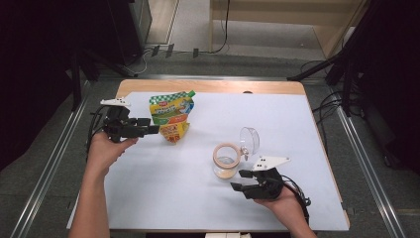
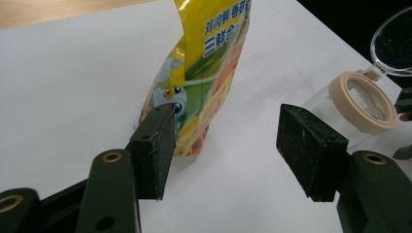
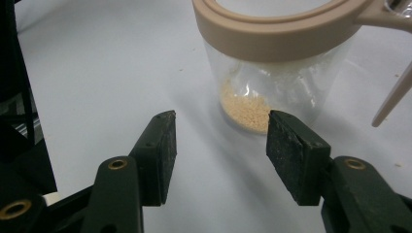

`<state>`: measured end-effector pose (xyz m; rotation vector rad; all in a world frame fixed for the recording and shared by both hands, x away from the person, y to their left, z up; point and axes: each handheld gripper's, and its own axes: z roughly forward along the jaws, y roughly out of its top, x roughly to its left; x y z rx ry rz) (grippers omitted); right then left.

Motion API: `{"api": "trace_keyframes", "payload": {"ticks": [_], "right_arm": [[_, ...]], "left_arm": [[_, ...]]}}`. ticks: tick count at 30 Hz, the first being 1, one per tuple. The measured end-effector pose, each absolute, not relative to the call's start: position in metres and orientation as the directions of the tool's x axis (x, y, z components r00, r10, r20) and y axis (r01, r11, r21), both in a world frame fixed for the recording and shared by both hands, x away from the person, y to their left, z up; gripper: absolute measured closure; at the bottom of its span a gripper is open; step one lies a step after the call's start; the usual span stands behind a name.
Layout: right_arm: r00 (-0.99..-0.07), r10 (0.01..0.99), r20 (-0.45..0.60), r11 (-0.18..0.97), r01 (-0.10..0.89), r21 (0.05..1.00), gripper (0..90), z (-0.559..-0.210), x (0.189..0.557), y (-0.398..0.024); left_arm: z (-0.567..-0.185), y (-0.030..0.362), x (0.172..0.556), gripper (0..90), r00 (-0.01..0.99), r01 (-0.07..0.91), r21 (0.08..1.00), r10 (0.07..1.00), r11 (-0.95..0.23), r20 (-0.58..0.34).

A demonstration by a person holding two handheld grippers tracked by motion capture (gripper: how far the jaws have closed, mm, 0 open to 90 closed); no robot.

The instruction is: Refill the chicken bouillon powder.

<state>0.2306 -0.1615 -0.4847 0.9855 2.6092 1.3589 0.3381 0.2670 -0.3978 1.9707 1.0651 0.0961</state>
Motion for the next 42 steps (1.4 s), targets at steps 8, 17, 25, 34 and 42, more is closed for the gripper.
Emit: {"api": "trace_keyframes", "payload": {"ticks": [8,17,25,34,42], "right_arm": [[-0.810,0.538,0.235,0.431,0.504,0.749,45.7,-0.487,0.227,-0.157],[-0.806,0.545,0.231,0.426,0.504,0.751,45.7,-0.488,0.223,-0.158],[-0.818,0.523,0.238,0.425,0.492,0.760,45.8,-0.488,0.220,-0.153],[-0.849,0.472,0.237,0.438,0.459,0.773,46.5,-0.486,0.213,-0.141],[-0.866,0.443,0.231,0.440,0.434,0.786,46.8,-0.486,0.209,-0.130]], "left_arm": [[-0.403,0.259,0.353,43.2,0.609,0.667,0.709,0.716,-0.229,-0.341],[-0.410,0.244,0.366,50.2,0.613,0.650,0.718,0.731,-0.249,-0.301],[-0.414,0.236,0.371,62.5,0.606,0.646,0.730,0.732,-0.223,-0.313],[-0.417,0.232,0.373,78.6,0.608,0.646,0.731,0.727,-0.219,-0.319],[-0.416,0.229,0.372,89.6,0.593,0.668,0.714,0.729,-0.208,-0.342]]}}
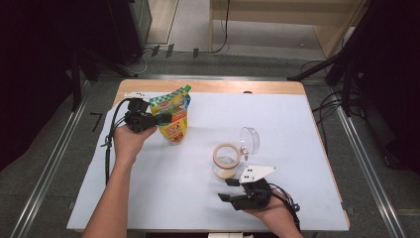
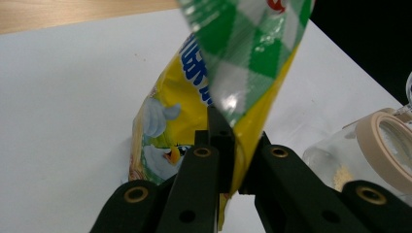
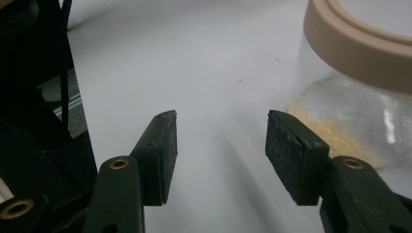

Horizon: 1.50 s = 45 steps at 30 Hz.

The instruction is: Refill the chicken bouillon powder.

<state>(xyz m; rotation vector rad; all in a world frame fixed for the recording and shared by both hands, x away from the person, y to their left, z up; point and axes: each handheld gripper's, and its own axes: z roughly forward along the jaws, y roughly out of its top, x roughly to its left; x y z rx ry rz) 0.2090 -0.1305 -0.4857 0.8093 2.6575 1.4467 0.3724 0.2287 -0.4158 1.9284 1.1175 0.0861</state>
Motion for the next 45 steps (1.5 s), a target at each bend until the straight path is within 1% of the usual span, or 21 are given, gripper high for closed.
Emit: {"api": "trace_keyframes", "payload": {"ticks": [4,6,15,18,23,31,34,40,45], "right_arm": [[-0.871,0.434,0.230,0.437,0.427,0.792,46.9,-0.485,0.208,-0.126],[-0.872,0.431,0.231,0.436,0.426,0.793,47.0,-0.485,0.207,-0.124],[-0.881,0.408,0.240,0.442,0.421,0.792,49.1,-0.486,0.206,-0.107],[-0.881,0.410,0.237,0.446,0.420,0.790,49.1,-0.489,0.209,-0.103],[-0.865,0.432,0.254,0.443,0.449,0.776,50.8,-0.492,0.208,-0.092],[-0.872,0.424,0.245,0.453,0.438,0.776,50.6,-0.491,0.211,-0.077],[-0.868,0.428,0.254,0.439,0.445,0.780,51.7,-0.489,0.210,-0.075],[-0.869,0.442,0.223,0.453,0.430,0.781,57.7,-0.486,0.215,-0.064],[-0.871,0.446,0.203,0.445,0.413,0.794,67.1,-0.483,0.221,-0.051]], "left_arm": [[-0.410,0.229,0.370,90.0,0.597,0.666,0.713,0.730,-0.218,-0.334],[-0.407,0.230,0.368,90.0,0.599,0.671,0.711,0.720,-0.212,-0.351],[-0.391,0.227,0.353,90.0,0.634,0.666,0.704,0.683,-0.246,-0.361],[-0.385,0.227,0.346,90.0,0.652,0.650,0.714,0.674,-0.260,-0.347],[-0.377,0.230,0.336,90.0,0.661,0.644,0.719,0.663,-0.261,-0.352],[-0.365,0.226,0.323,90.0,0.679,0.630,0.725,0.650,-0.278,-0.341],[-0.361,0.226,0.319,90.0,0.690,0.624,0.729,0.636,-0.282,-0.345],[-0.349,0.224,0.309,90.0,0.708,0.600,0.743,0.630,-0.296,-0.321],[-0.342,0.220,0.302,90.0,0.726,0.578,0.755,0.617,-0.309,-0.303]]}}
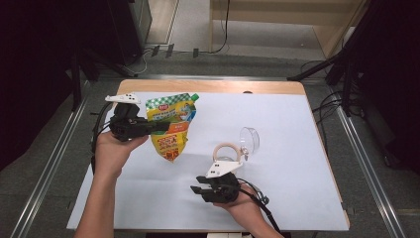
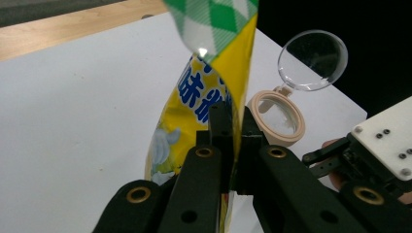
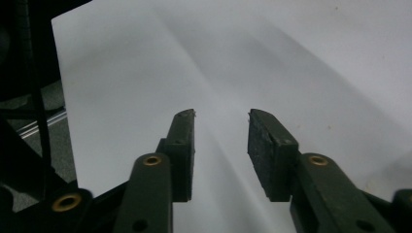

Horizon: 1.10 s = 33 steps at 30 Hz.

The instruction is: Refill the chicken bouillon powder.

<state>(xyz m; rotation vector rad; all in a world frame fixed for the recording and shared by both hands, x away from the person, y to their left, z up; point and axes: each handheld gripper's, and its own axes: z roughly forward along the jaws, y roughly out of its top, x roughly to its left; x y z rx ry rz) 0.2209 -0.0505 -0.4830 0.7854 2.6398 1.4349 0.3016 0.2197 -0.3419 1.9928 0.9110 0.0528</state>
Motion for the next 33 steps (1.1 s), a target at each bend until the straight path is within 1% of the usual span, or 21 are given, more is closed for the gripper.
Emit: {"api": "trace_keyframes", "payload": {"ticks": [6,10,13,18,21,25,28,30,32,33], "right_arm": [[-0.859,0.465,0.214,0.429,0.430,0.794,73.7,-0.488,0.226,-0.038],[-0.856,0.473,0.210,0.408,0.424,0.808,81.7,-0.495,0.230,-0.039],[-0.846,0.491,0.210,0.403,0.434,0.806,85.3,-0.499,0.232,-0.038],[-0.845,0.493,0.207,0.414,0.437,0.799,85.4,-0.504,0.234,-0.038],[-0.835,0.503,0.223,0.400,0.454,0.796,86.4,-0.505,0.235,-0.041],[-0.834,0.513,0.202,0.388,0.436,0.812,85.9,-0.504,0.236,-0.041],[-0.828,0.533,0.176,0.365,0.413,0.835,81.9,-0.502,0.234,-0.044],[-0.822,0.543,0.172,0.345,0.405,0.847,76.6,-0.500,0.234,-0.045],[-0.840,0.512,0.179,0.315,0.378,0.871,74.0,-0.497,0.233,-0.047],[-0.849,0.505,0.158,0.326,0.357,0.876,73.7,-0.495,0.231,-0.046]], "left_arm": [[-0.338,0.214,0.296,90.0,0.753,0.576,0.745,0.574,-0.337,-0.322],[-0.335,0.209,0.291,90.0,0.769,0.572,0.730,0.554,-0.374,-0.319],[-0.332,0.206,0.287,90.0,0.778,0.568,0.722,0.543,-0.395,-0.315],[-0.326,0.199,0.279,90.0,0.798,0.556,0.715,0.515,-0.425,-0.314],[-0.322,0.195,0.273,90.0,0.810,0.549,0.712,0.487,-0.438,-0.326],[-0.318,0.187,0.267,90.0,0.821,0.551,0.699,0.446,-0.456,-0.355],[-0.315,0.182,0.263,90.0,0.825,0.555,0.686,0.415,-0.470,-0.383],[-0.316,0.178,0.262,90.0,0.824,0.560,0.676,0.402,-0.479,-0.398],[-0.321,0.176,0.265,90.0,0.810,0.582,0.662,0.402,-0.471,-0.426],[-0.323,0.176,0.267,90.0,0.802,0.594,0.658,0.399,-0.463,-0.444]]}}
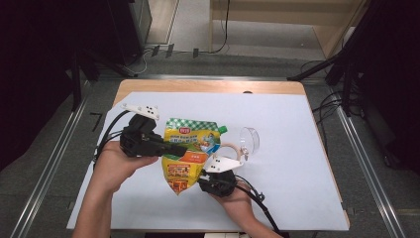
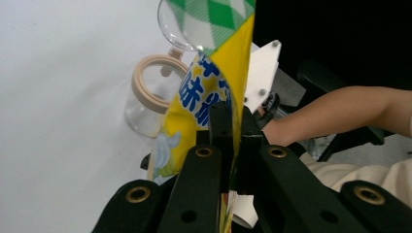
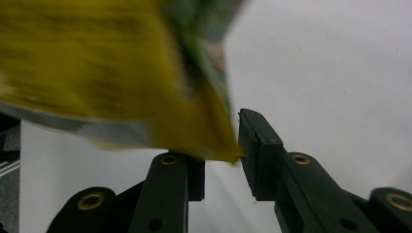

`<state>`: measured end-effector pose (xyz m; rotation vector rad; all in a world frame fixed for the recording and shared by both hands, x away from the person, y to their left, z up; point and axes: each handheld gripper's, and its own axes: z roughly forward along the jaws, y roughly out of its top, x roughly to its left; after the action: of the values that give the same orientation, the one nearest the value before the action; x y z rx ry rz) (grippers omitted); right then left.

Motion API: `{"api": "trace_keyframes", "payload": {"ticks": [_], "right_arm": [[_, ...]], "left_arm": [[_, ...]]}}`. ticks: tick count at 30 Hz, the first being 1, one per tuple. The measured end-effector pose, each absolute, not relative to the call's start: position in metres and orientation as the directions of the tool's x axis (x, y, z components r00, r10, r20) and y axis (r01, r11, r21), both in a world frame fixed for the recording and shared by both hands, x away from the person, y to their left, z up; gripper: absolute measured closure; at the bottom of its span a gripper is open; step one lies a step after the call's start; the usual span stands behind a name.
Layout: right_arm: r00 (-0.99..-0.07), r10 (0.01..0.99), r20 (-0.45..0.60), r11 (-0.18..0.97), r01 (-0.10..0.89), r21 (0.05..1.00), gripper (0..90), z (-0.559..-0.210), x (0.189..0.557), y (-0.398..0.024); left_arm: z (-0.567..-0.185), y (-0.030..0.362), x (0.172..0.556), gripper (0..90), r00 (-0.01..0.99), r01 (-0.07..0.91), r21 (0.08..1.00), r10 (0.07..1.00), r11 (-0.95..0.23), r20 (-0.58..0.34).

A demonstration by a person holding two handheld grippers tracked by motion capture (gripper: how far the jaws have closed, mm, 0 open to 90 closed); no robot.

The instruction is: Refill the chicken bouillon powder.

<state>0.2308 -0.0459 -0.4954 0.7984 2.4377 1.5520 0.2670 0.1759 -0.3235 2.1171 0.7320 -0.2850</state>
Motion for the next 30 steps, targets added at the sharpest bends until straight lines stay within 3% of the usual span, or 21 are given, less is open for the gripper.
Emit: {"api": "trace_keyframes", "payload": {"ticks": [3,13,30], "right_arm": [[-0.864,0.498,0.075,0.372,0.290,0.882,72.8,-0.494,0.225,-0.042],[-0.894,0.438,0.089,0.390,0.279,0.878,73.4,-0.490,0.213,-0.038],[-0.925,0.367,0.101,0.393,0.253,0.884,74.4,-0.476,0.197,-0.028]], "left_arm": [[-0.329,0.178,0.273,90.0,0.775,0.626,0.651,0.438,-0.430,-0.456],[-0.336,0.164,0.275,84.4,0.763,0.628,0.656,0.500,-0.419,-0.411],[-0.351,0.150,0.281,75.5,0.722,0.668,0.635,0.546,-0.389,-0.425]]}}
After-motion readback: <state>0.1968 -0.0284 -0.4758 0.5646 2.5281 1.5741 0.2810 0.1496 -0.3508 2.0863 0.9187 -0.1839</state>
